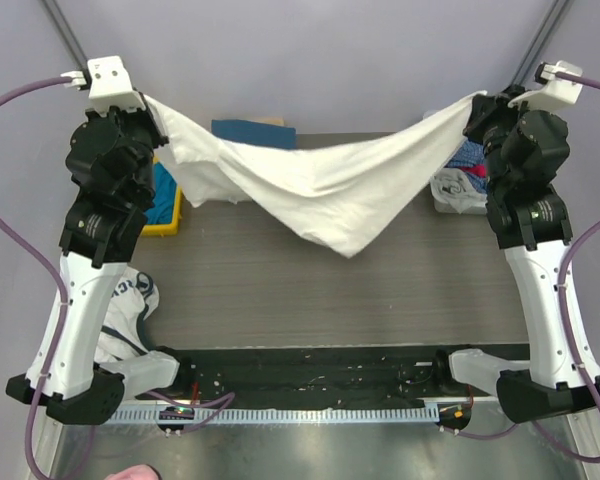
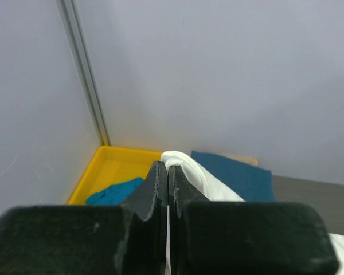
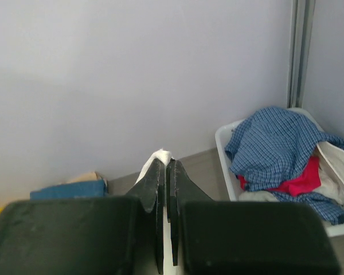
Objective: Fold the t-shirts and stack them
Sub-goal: Flatten the tshirt out
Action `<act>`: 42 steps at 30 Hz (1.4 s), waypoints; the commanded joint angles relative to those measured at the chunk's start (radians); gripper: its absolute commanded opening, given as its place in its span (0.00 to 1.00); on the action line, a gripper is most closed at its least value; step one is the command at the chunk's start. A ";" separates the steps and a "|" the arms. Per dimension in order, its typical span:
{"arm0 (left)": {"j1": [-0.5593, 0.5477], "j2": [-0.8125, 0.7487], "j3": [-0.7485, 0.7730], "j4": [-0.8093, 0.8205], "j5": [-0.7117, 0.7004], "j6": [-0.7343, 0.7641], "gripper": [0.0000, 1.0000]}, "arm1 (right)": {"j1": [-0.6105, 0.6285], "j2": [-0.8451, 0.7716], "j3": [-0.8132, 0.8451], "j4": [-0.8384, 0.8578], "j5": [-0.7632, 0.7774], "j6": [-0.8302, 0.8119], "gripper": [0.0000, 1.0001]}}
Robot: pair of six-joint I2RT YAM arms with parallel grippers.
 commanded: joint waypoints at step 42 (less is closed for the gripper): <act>0.105 1.005 0.089 0.337 -0.098 0.119 0.00 | -0.087 0.819 0.075 0.192 0.039 0.082 0.61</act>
